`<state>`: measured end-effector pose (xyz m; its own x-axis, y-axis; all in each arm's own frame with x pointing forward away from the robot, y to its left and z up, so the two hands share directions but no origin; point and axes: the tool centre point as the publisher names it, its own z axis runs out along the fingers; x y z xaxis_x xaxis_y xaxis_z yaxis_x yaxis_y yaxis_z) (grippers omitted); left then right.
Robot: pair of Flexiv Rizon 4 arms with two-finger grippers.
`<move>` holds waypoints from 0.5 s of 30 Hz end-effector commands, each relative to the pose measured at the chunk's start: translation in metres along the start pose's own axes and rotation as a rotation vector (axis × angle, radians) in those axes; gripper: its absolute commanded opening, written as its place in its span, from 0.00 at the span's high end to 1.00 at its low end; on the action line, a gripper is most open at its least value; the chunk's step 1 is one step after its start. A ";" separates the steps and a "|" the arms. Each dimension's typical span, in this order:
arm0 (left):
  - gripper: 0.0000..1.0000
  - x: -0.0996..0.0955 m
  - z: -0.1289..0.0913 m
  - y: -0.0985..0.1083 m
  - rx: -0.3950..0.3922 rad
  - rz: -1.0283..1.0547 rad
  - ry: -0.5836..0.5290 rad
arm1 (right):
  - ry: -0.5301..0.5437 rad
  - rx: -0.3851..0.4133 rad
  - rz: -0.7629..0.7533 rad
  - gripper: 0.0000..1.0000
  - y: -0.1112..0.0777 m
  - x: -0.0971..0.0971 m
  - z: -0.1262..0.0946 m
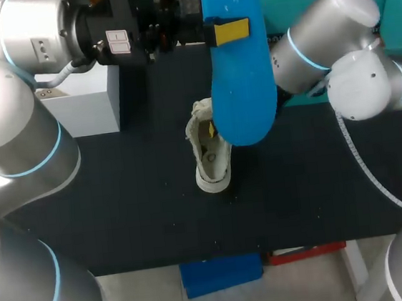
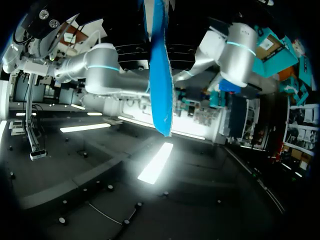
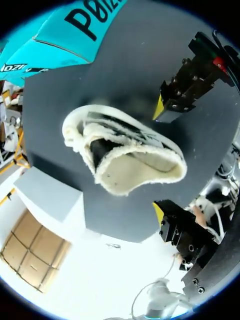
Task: Take the shoe out of the shoebox, open the shoe tongue, remove and reinsert the insole, then place the shoe into the shoebox
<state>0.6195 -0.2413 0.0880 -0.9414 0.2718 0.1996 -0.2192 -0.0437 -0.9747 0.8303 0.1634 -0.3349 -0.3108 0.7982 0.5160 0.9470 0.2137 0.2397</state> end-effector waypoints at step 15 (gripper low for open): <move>1.00 0.000 0.002 0.001 -0.001 0.000 -0.003 | 0.389 -0.215 0.039 0.00 0.003 -0.001 -0.039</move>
<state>0.6195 -0.2413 0.0880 -0.9415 0.2717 0.1996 -0.2193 -0.0437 -0.9747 0.8356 0.1446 -0.3015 -0.3033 0.6038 0.7372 0.9382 0.0542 0.3417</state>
